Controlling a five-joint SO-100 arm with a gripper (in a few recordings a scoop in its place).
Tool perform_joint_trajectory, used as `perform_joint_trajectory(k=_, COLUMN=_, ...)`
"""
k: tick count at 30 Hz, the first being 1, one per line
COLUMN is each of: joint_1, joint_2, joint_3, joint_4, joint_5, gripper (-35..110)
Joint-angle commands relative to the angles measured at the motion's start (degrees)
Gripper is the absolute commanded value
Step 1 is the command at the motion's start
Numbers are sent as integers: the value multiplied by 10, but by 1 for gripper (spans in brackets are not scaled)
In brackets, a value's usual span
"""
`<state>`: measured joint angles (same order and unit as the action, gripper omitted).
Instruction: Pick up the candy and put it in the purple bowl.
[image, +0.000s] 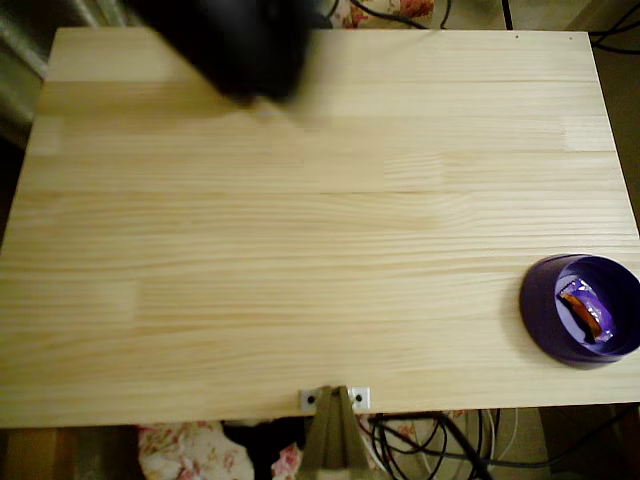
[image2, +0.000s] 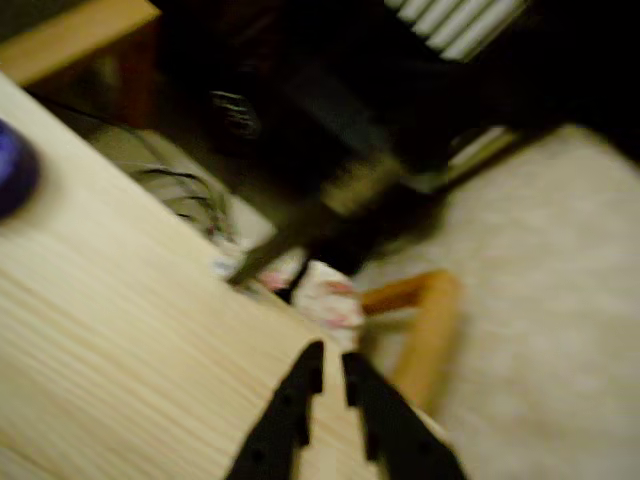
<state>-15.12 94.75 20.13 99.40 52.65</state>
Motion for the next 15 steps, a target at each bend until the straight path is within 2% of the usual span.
perform_joint_trajectory(k=1, joint_1=50, joint_2=186, joint_3=139, joint_4=-13, joint_5=-50, gripper=0)
perform_joint_trajectory(k=3, joint_1=71, joint_2=312, joint_3=331, joint_4=-98, joint_5=-127, gripper=0)
perform_joint_trajectory(k=4, joint_1=80, joint_2=397, joint_3=461, joint_4=-171, joint_5=-195, gripper=0)
perform_joint_trajectory(k=5, joint_1=85, joint_2=493, joint_3=606, joint_4=-264, joint_5=-303, gripper=0)
perform_joint_trajectory(k=6, joint_1=79, joint_2=601, joint_3=754, joint_4=-358, joint_5=-459, gripper=0)
perform_joint_trajectory(k=7, joint_1=66, joint_2=710, joint_3=894, joint_4=-436, joint_5=-508, gripper=0)
perform_joint_trajectory(k=8, joint_1=57, joint_2=799, joint_3=1000, joint_4=-461, joint_5=-548, gripper=0)
perform_joint_trajectory(k=9, joint_1=56, joint_2=845, joint_3=1059, joint_4=-470, joint_5=-525, gripper=0)
perform_joint_trajectory(k=12, joint_1=76, joint_2=772, joint_3=1021, joint_4=-331, joint_5=-493, gripper=0)
perform_joint_trajectory(k=15, joint_1=76, joint_2=799, joint_3=1075, joint_4=-336, joint_5=-502, gripper=0)
